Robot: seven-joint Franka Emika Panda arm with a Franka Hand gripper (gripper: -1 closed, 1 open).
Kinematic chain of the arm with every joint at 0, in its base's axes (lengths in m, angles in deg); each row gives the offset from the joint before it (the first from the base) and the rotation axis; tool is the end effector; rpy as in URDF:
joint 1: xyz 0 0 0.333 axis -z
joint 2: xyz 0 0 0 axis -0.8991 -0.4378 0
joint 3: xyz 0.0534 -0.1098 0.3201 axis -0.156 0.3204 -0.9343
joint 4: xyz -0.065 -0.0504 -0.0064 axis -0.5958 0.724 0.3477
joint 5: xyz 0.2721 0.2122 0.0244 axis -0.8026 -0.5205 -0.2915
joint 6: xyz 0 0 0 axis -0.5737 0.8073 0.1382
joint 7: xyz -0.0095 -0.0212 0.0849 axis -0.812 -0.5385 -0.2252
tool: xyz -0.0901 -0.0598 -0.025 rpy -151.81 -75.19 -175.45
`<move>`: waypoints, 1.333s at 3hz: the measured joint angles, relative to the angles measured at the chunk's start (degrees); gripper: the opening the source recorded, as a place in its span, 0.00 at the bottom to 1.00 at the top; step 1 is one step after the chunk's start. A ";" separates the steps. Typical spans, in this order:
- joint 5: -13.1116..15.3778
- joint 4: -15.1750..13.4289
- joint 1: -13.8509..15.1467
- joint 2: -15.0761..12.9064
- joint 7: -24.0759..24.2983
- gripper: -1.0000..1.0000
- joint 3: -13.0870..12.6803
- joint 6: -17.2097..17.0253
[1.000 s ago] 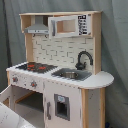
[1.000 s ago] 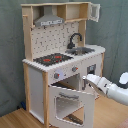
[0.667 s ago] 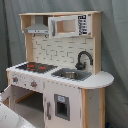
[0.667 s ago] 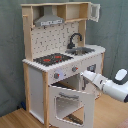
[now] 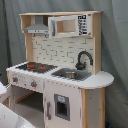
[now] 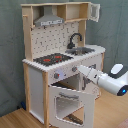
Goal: Play with the kitchen
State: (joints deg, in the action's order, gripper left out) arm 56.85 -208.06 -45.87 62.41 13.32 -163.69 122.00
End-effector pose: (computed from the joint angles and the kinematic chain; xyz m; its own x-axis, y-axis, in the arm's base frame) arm 0.1451 0.4569 0.4388 0.1177 0.9782 -0.1708 -0.0464 0.1773 0.9831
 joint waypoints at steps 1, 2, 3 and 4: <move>1.96 2.68 2.79 0.01 -3.88 1.00 -0.85 0.01; 2.84 6.06 5.21 0.27 -7.95 1.00 -0.97 -1.73; 2.95 8.27 5.24 0.44 -9.89 1.00 -0.89 -6.91; 2.96 10.18 4.15 0.67 -10.61 1.00 -0.53 -13.67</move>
State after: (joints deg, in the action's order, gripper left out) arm 59.81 -197.89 -41.72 63.08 2.71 -164.21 108.33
